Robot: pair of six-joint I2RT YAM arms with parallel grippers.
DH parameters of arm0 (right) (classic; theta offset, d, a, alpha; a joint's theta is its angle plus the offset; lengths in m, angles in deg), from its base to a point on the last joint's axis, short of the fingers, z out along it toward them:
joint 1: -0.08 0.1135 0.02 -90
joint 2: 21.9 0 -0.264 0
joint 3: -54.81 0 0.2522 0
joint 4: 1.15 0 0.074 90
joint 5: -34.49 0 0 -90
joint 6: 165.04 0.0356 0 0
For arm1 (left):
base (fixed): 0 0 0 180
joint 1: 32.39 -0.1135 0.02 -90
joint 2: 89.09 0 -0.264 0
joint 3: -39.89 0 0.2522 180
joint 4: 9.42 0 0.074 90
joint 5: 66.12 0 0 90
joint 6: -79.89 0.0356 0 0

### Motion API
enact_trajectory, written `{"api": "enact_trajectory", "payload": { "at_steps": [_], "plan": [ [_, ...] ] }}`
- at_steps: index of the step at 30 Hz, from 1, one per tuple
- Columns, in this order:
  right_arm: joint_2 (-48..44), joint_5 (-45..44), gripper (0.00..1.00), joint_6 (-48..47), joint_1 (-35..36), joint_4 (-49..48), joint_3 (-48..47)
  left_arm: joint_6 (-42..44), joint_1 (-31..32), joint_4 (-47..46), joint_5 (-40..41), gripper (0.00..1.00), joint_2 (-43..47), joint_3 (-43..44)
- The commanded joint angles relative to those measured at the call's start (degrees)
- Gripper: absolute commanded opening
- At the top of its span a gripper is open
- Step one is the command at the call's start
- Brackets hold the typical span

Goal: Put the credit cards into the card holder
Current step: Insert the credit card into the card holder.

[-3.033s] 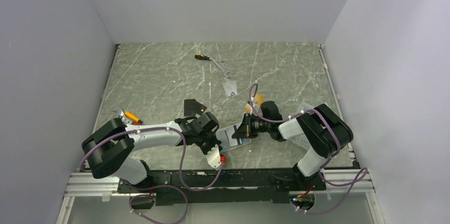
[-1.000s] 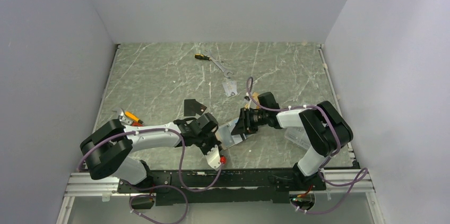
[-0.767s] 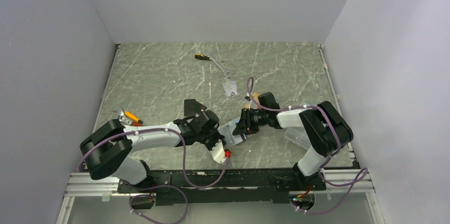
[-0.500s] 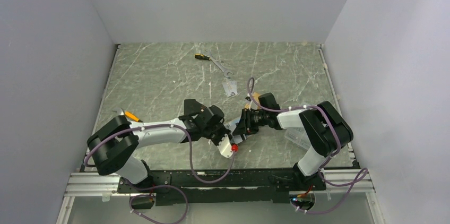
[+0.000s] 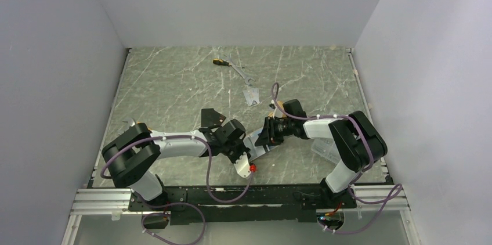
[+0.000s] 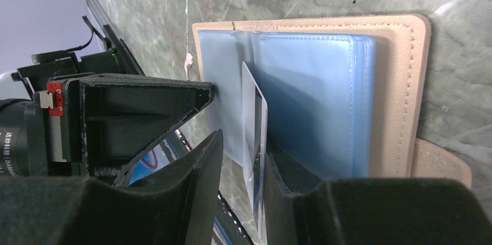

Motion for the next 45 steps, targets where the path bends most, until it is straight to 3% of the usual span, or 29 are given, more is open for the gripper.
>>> {"api": "enact_trajectory", "payload": {
  "at_steps": [1,9,14,18,30,45],
  "plan": [
    [-2.54,-1.49,0.34,-2.35,-0.85,4.18,-2.45,3.25,-0.10,2.59,-1.40,0.05,0.94,-2.84],
    [-5.21,-2.75,0.33,-3.92,-1.66,8.79,-3.46,4.69,-0.03,2.88,-1.48,0.04,1.96,-4.37],
    [-5.78,-2.24,0.18,-3.72,-1.76,8.93,-3.56,4.76,0.00,2.96,-1.41,0.04,2.08,-4.25],
    [-6.24,-2.08,0.00,-3.71,-1.83,8.99,-3.73,5.54,0.15,3.08,-1.50,0.04,2.34,-4.58],
    [-10.40,-2.52,0.00,-2.57,-2.87,-0.86,-1.06,6.24,0.33,4.21,-0.80,0.04,3.00,-4.92],
    [-3.20,-2.83,0.00,-0.67,-1.60,-10.39,1.19,6.45,0.42,4.62,-0.37,0.03,3.83,-5.53]
  ]
}}
